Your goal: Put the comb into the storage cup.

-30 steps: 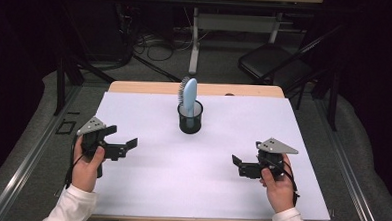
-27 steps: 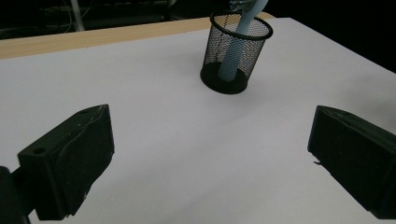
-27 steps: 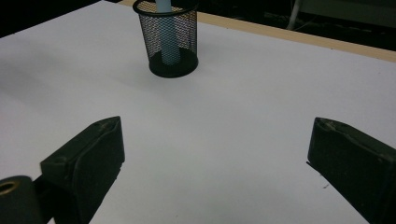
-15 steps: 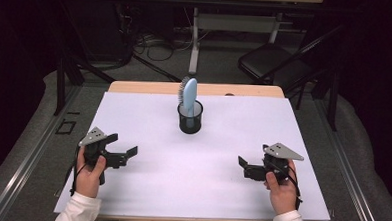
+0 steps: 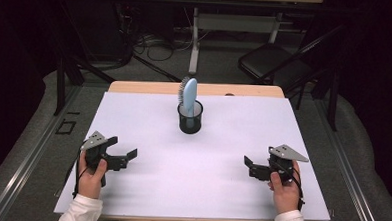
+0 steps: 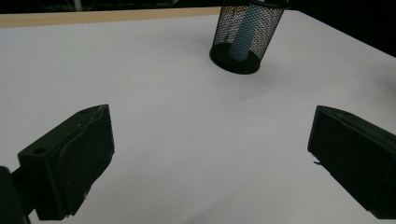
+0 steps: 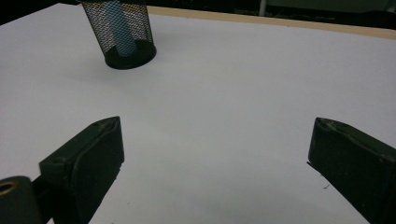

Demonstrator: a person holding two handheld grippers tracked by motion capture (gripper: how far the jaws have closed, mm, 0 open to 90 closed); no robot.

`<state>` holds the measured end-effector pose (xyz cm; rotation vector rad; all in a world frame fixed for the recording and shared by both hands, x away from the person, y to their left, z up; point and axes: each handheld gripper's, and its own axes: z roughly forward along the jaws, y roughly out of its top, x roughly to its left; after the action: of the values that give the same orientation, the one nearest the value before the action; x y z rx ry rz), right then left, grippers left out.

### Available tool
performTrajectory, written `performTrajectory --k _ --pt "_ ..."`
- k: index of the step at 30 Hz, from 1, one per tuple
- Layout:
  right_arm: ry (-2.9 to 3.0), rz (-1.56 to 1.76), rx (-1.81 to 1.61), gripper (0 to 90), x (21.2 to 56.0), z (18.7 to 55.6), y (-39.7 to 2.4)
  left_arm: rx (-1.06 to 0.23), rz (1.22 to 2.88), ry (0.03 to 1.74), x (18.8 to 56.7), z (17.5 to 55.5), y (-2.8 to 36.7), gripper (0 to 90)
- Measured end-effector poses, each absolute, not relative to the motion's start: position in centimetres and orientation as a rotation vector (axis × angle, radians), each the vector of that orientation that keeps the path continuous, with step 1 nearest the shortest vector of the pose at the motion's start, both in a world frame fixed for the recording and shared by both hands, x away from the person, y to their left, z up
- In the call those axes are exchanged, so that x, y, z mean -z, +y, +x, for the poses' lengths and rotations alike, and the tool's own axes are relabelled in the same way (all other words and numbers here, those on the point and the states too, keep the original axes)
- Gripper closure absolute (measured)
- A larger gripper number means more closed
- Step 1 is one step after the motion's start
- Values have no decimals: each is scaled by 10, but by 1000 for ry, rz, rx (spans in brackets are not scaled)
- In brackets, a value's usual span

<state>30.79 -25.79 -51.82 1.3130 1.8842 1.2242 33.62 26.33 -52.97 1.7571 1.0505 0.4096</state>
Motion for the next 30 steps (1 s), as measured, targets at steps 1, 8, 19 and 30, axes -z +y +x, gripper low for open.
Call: performTrajectory --k 1,8,19,30 --pt "1884 1319 -1220 32 519 309 -260 -407 1758 1050 531 337 263 9" --pt "1852 1348 -1207 31 526 311 -265 -429 1768 1060 538 338 264 9" --pt "1846 1367 -1171 30 533 316 -270 -427 1778 1060 542 340 263 9" --pt "1863 1379 -1159 30 535 317 -270 -423 1778 1064 544 340 262 9"
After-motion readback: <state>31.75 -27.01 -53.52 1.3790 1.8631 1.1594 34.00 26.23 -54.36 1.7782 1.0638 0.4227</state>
